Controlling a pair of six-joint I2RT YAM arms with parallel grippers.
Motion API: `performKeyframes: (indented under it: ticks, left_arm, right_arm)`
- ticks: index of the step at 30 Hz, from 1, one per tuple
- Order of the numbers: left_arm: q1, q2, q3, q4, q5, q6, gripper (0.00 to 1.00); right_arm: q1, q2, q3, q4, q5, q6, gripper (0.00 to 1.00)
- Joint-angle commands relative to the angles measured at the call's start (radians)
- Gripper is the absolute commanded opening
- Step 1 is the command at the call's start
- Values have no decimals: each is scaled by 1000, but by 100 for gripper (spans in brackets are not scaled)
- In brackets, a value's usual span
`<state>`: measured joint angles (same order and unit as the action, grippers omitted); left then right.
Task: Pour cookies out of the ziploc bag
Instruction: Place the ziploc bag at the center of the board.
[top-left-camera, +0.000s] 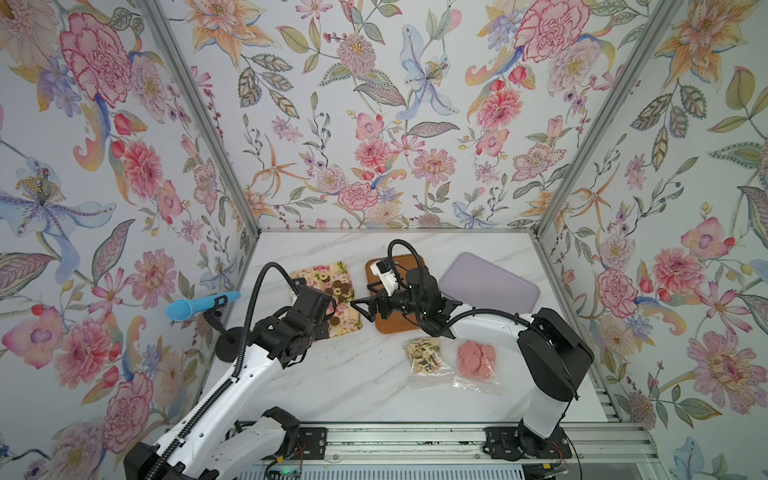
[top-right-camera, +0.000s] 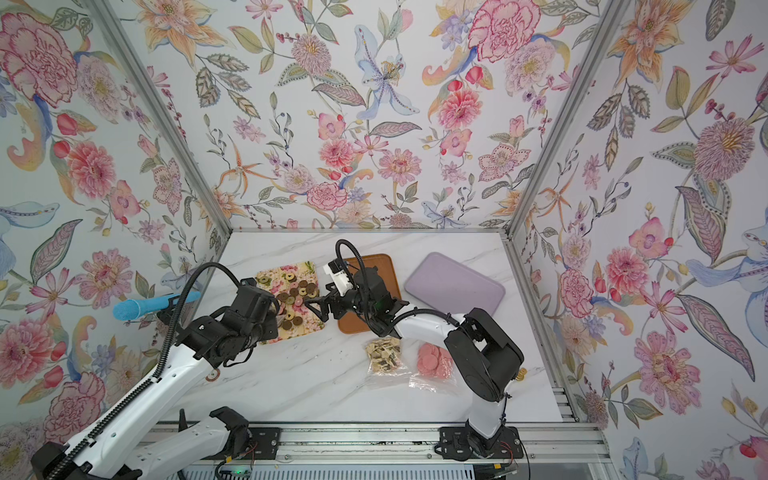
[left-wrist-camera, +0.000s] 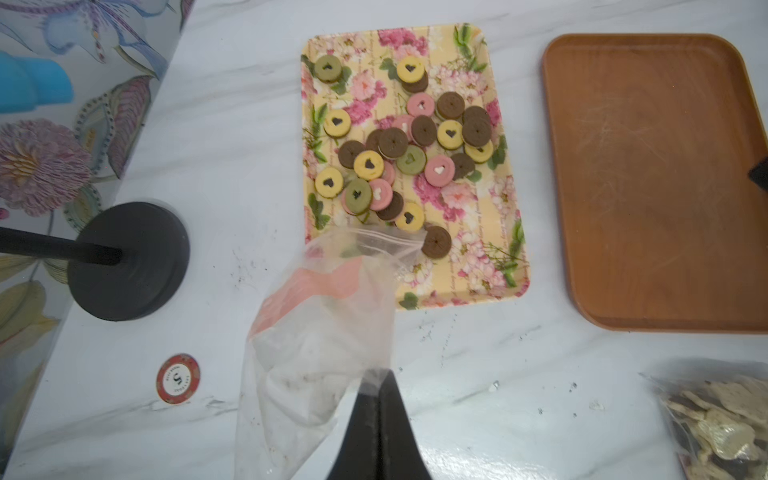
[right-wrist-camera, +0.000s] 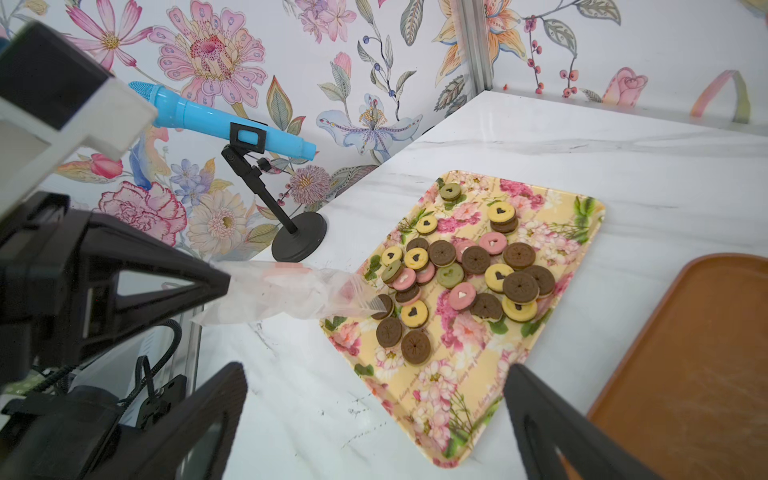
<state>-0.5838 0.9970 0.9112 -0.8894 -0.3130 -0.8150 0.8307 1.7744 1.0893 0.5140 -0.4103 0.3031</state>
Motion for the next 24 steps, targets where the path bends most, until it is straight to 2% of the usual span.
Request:
performKeyframes:
  ticks: [1, 5, 12, 14, 20, 24]
  left_arm:
    - [-129, 7, -54, -68, -2, -190, 0]
    - [-269, 36, -74, 4, 2, -271, 0]
    - [-374, 77, -173, 231, 149, -258, 0]
    - [-400, 67, -199, 284, 222, -221, 0]
    - [-448, 40, -329, 418, 383, -188, 0]
    - [-506, 67, -368, 435, 456, -182, 0]
  right_arm:
    - [4, -63, -36, 26, 13, -2, 100]
    - [-5, -93, -67, 9, 27, -17, 100]
    - [-44, -165, -153, -15, 75, -20, 100]
    - [-66, -191, -194, -18, 81, -19, 100]
    - [-117, -238, -249, -52, 83, -27, 100]
    - [-121, -259, -258, -63, 86, -30, 100]
